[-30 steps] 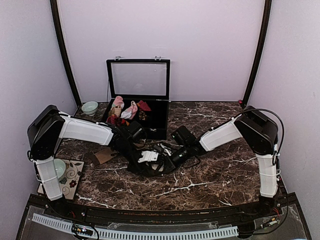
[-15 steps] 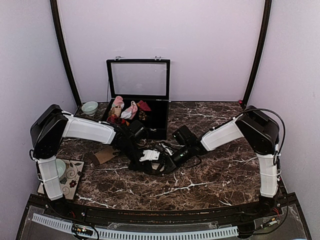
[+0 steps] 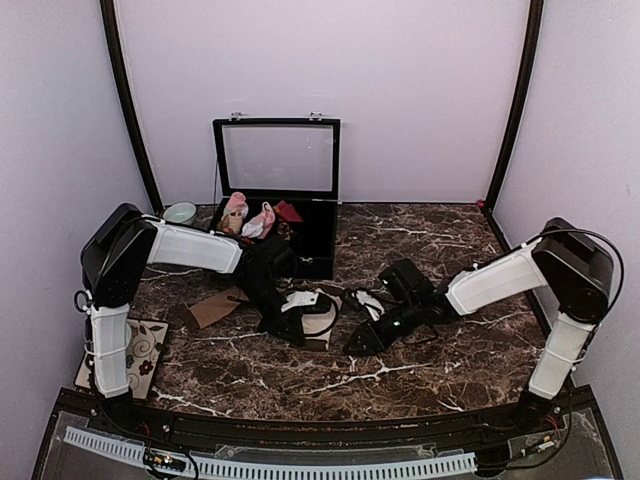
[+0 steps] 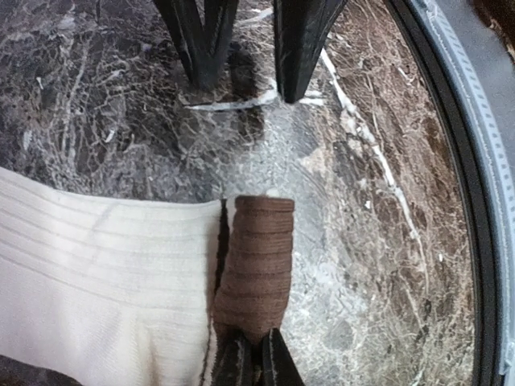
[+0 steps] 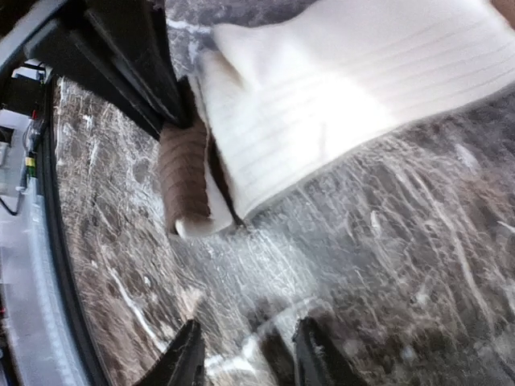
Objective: Roll the socks
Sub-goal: Roll the sock at the center of the board.
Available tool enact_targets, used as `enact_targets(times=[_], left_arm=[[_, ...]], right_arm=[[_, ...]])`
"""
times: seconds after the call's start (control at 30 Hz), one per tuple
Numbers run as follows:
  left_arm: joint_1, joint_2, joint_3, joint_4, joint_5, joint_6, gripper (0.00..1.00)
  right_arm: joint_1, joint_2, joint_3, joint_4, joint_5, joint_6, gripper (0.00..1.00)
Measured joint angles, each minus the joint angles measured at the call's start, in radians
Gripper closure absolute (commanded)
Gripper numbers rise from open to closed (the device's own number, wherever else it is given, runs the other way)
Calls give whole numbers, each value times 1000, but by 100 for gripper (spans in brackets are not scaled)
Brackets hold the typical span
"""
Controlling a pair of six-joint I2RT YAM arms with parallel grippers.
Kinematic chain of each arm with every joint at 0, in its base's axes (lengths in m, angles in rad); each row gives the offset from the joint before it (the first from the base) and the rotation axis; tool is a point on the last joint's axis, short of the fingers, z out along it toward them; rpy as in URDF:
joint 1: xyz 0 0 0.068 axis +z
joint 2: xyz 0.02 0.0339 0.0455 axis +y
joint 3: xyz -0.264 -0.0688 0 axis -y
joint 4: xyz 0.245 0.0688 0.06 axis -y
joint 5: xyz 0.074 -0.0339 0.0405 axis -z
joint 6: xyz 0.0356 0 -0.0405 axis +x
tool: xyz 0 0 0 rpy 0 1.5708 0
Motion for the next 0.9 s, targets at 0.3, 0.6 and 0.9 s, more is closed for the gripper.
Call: enact_targets(times=[0.3,0.6,0.9], left_arm=[[12,99,93,-220,159,-5,98],[12,164,137,-336,238,-58,98],[13,199,178,-380,256,-121,98]], right_arm=[[230,-226,-212,106,319,-199,55],[376,-197,-72,109,497,-428,56],[386,-31,52,84,521,-592,58]])
